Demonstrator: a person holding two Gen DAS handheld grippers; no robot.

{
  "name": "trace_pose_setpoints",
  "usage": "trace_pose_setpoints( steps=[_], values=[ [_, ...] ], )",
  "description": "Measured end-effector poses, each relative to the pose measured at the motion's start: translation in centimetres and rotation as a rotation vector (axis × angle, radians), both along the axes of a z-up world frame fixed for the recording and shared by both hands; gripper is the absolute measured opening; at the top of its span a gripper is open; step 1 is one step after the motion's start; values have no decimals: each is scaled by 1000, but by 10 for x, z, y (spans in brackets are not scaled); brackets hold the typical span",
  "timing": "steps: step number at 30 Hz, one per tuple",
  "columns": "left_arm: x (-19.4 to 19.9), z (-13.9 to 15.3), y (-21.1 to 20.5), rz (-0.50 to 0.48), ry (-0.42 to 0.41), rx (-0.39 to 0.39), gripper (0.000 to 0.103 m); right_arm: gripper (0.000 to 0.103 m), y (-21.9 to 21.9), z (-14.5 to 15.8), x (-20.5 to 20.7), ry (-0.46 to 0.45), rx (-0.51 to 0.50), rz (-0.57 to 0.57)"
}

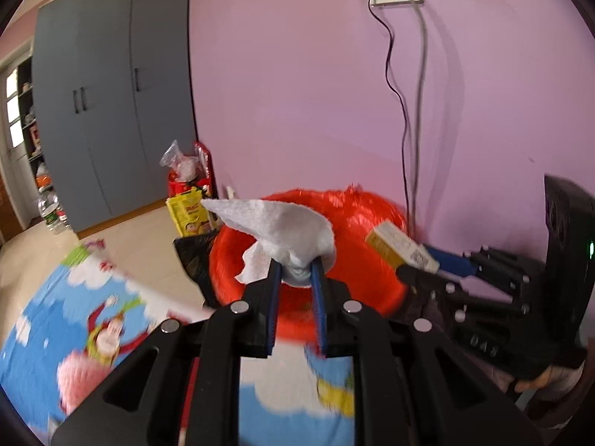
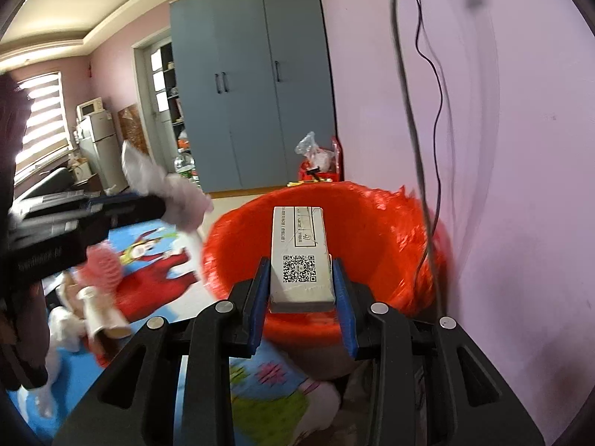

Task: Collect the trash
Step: 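Carry both items to the red bucket and open both tools to drop them, then return both tools over the bed toward the white plastic bags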

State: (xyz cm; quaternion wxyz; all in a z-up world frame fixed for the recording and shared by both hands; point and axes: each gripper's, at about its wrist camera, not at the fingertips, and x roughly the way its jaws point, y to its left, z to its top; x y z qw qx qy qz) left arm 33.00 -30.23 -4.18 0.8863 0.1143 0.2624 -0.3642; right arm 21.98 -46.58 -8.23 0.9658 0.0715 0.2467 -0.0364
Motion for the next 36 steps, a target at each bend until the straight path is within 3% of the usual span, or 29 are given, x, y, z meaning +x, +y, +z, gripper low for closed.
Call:
trace_pose_setpoints(
  steps=[6,7,8,9,11,15,19,21,23,36],
  values=[
    [51,2,-36,-10,2,1,22,34,-20,-8,40,6,-15,-16],
    [60,4,-41,1,2,0,27,34,-22,-10,45,8,-21,-22],
    [65,7,-44,15,2,-6,44,36,-25,-11,52,17,-28,-29],
    [71,9,-43,35,-1,-13,59,47,-26,-12,56,21,-34,-35],
    [79,13,-36,72,-5,-38,61,72,-29,-12,59,13,-47,-58],
    [74,16,-14,123,-36,-36,70,72,-28,-11,44,-20,-6,-57],
    [59,16,17,181,-41,-9,75,72,-18,-9,25,-23,9,-44],
    [46,18,35,224,-54,-4,87,72,-7,-3,11,-34,5,-31],
    [26,20,52,262,-73,4,90,72,4,1,0,-42,6,-11],
    [-79,21,190,469,-92,28,94,72,85,10,-47,-9,50,131]
  ],
)
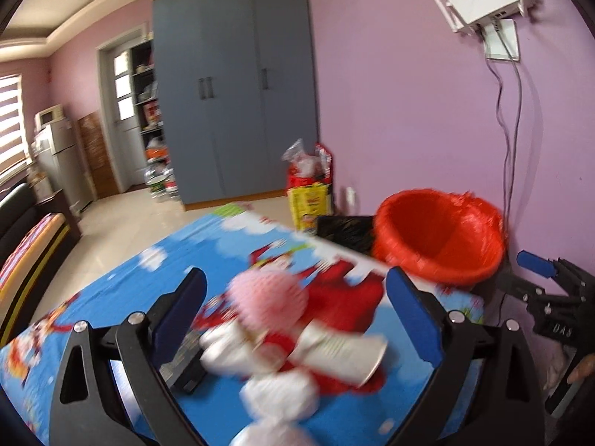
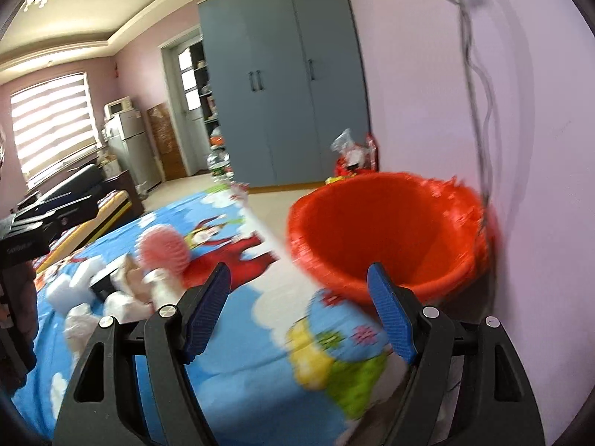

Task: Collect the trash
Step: 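Return both tools over the bed toward the white plastic bags, then grasp the white plastic bag with the left tool while the right tool grasps the paper cup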

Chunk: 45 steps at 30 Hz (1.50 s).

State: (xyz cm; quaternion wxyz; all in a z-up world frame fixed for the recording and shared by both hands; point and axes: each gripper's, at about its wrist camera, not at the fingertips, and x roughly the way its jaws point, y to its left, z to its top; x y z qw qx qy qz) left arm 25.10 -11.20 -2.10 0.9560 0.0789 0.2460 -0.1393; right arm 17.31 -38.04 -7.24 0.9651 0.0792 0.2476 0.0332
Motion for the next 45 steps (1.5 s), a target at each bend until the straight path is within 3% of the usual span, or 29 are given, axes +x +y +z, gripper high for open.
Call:
trace_pose_setpoints(
  steps=[9,24,28,31,33,36,45],
  values=[
    [-56,-33,74,94,98,-34,94,72,57,-6,-13,33,-28,101],
    [-62,-103,50,74,241,-19,93,72,91,-10,-25,62,-60,152],
    [-58,-114,49,67,265,6,88,72,89,-14,-22,73,-55,152],
    [-57,-119,48,46,278,9,78,72,90,-17,-19,81,-55,157],
    [-58,-120,45,23,275,16,54,72,93,-21,-15,93,-57,164],
    [-62,-117,42,1,252,34,38,72,99,-28,-8,108,-63,179],
    [-67,-90,65,45,186,-10,33,72,129,-49,38,154,-113,249]
  ],
)
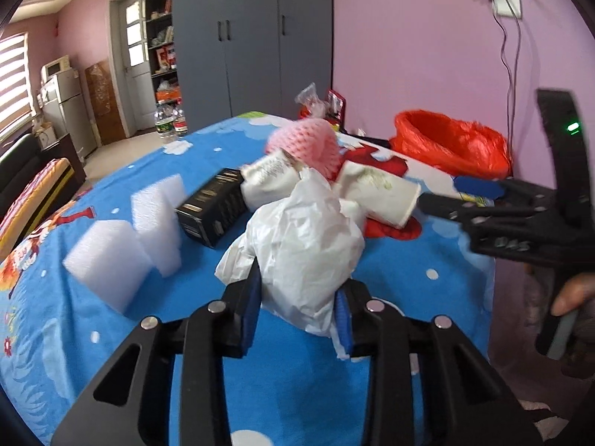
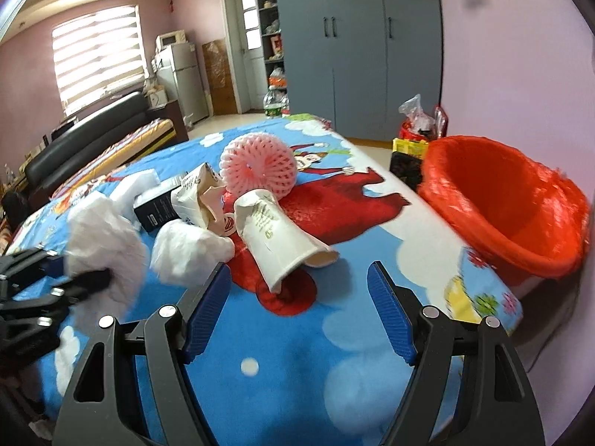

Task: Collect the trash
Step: 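Grasp the white plastic bag with the left tool while the right tool grasps the paper cup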

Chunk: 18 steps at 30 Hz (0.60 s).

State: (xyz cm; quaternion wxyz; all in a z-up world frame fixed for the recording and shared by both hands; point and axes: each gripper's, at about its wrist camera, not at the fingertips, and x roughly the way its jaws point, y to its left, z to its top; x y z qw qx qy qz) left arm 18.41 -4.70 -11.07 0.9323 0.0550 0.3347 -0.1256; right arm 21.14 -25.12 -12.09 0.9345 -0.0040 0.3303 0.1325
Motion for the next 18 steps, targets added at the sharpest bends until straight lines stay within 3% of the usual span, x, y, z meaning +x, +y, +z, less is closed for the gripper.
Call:
trace_pose_setpoints(
  steps=[14,17,18],
  values=[
    [2,-1,34,63,0,-35,33,72,38,-21,76,91,-110,68],
    [2,-2,33,61,2,-39,33,68,39,-22,74,89,-118,84],
    [2,-2,32,61,3,-40,33,61,39,-21,72,88,-117,90]
  ],
)
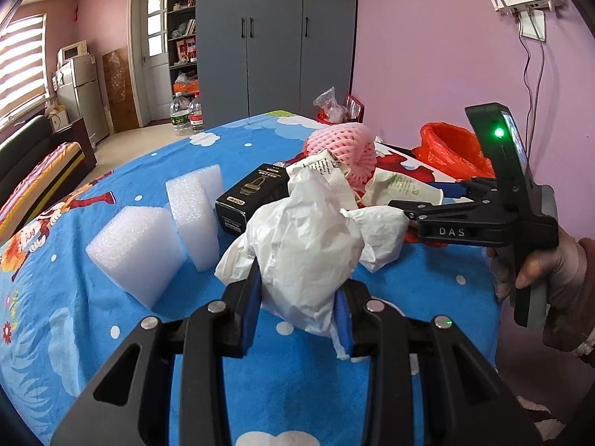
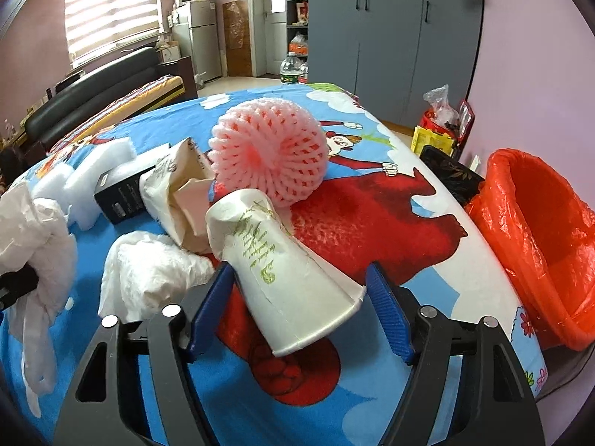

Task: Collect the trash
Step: 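Grasp the white plastic bag with the left tool while the right tool grasps the paper cup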

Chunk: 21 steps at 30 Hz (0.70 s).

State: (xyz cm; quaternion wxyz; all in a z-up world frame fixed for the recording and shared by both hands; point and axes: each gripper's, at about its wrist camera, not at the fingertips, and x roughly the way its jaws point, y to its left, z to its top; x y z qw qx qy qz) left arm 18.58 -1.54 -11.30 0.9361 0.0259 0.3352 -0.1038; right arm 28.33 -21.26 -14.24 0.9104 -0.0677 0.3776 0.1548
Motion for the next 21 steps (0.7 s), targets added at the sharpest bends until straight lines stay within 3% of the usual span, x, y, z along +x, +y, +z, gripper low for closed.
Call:
trace_pose_setpoints(
  steps=[8,21],
  values=[
    [-7,8,-5,-6,-18,4,33,47,-4,8,-31,-28,49,6],
    [-30,21,-26,-43,-46,31,33,41,-23,30,-73,-74,120,-9]
  ],
)
